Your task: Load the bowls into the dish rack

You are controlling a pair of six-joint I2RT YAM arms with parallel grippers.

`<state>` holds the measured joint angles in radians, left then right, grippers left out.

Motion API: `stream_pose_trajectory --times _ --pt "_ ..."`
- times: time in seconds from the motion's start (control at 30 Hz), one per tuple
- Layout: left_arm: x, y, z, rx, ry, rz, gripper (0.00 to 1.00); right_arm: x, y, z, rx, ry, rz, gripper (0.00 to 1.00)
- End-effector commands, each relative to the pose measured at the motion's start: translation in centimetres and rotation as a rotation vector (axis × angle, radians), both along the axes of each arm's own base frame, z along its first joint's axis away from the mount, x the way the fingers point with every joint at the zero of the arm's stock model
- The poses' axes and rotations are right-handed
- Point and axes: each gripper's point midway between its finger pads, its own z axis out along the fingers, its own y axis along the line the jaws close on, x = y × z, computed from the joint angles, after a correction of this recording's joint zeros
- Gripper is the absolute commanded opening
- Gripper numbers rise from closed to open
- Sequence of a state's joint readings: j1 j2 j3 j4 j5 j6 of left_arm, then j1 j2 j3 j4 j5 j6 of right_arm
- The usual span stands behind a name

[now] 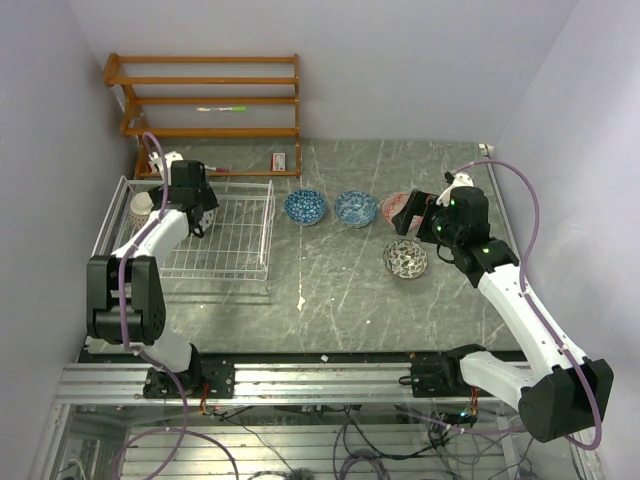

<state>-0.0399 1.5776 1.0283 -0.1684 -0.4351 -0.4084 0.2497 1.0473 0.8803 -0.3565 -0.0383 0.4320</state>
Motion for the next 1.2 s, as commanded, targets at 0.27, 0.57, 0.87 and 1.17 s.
stream_pose_trajectory --times 0.27,0.57,0.87,1.17 --pt "-0.7 -8.7 10.7 -0.118 -0.274 -0.275 0.99 0.1 0.5 2.4 0.062 -0.052 0.003 1.00" --pt "-3.9 -20.3 12.0 -0.107 -0.289 -0.630 0.95 -0.3 -0.6 8.8 0.111 -0.185 -0.074 1.00" --pt "-7.6 -33.0 11.0 -0.006 -0.249 -0.981 0.96 -1.3 -1.7 12.6 0.148 -0.272 -0.132 0.99" --pt "-3.2 -35.8 5.1 0.212 -0.123 -1.028 0.93 -1.4 -1.5 11.4 0.139 -0.240 -0.119 0.99"
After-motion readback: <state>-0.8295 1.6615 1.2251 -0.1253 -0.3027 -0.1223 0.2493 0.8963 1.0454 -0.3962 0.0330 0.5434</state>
